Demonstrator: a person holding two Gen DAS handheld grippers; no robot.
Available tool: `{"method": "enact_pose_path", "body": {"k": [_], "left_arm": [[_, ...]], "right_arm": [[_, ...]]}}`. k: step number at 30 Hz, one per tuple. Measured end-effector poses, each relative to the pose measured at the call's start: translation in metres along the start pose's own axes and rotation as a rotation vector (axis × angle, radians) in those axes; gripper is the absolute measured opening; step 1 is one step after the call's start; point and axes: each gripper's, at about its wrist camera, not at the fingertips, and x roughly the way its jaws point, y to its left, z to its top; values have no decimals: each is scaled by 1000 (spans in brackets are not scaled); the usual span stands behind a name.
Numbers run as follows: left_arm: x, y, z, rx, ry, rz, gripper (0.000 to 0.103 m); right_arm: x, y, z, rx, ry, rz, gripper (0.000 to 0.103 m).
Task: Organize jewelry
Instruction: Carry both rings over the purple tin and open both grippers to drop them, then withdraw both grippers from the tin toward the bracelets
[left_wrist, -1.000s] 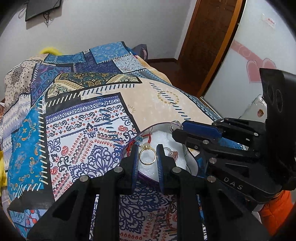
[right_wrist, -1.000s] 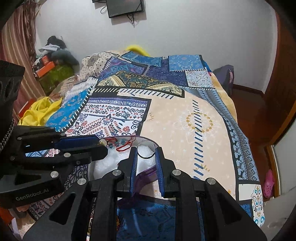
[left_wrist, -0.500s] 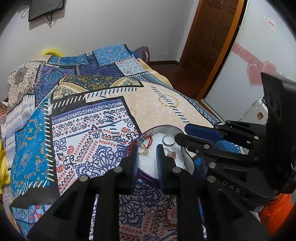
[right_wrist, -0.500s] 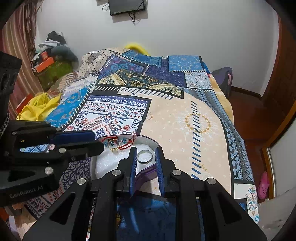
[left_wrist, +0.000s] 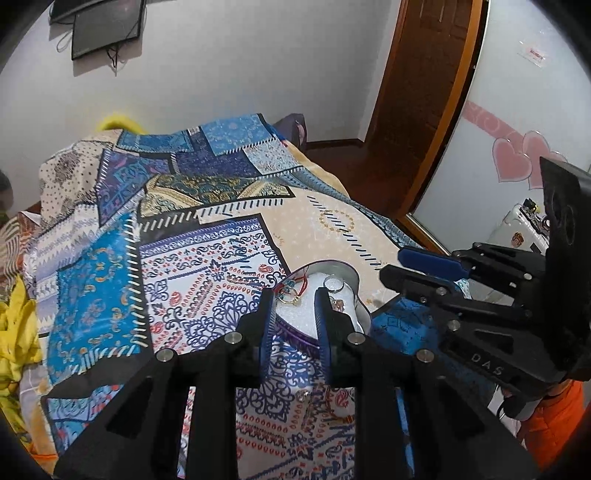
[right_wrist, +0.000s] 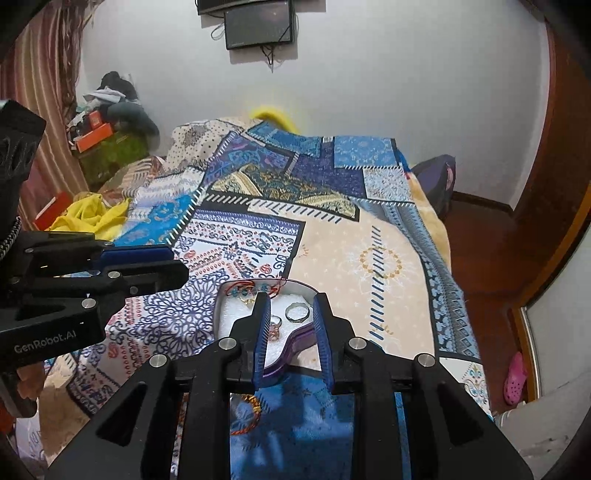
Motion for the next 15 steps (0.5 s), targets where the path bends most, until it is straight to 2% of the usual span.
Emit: {"method": "enact_pose_path", "body": {"k": [1,3,4,10,15], "left_arm": [[-3,-1,0,2,-3,0,24],[-10,-2,-3,5,-12,5,26],[-15,-4,-5,10,-18,13,27],[-28,-10,-15,37,-30,40,34],[-31,-12,-27,46,-10,49,35]], "right_arm": [[-4,1,0,-3,-6,-6,24],[-10,4,-1,-8,-19,-16,36],[-14,5,-1,-9,-27,-19,37],[-27,9,-6,-10,-46,-23,38],[-30,12,-14,-6,-44,-27,38]]}}
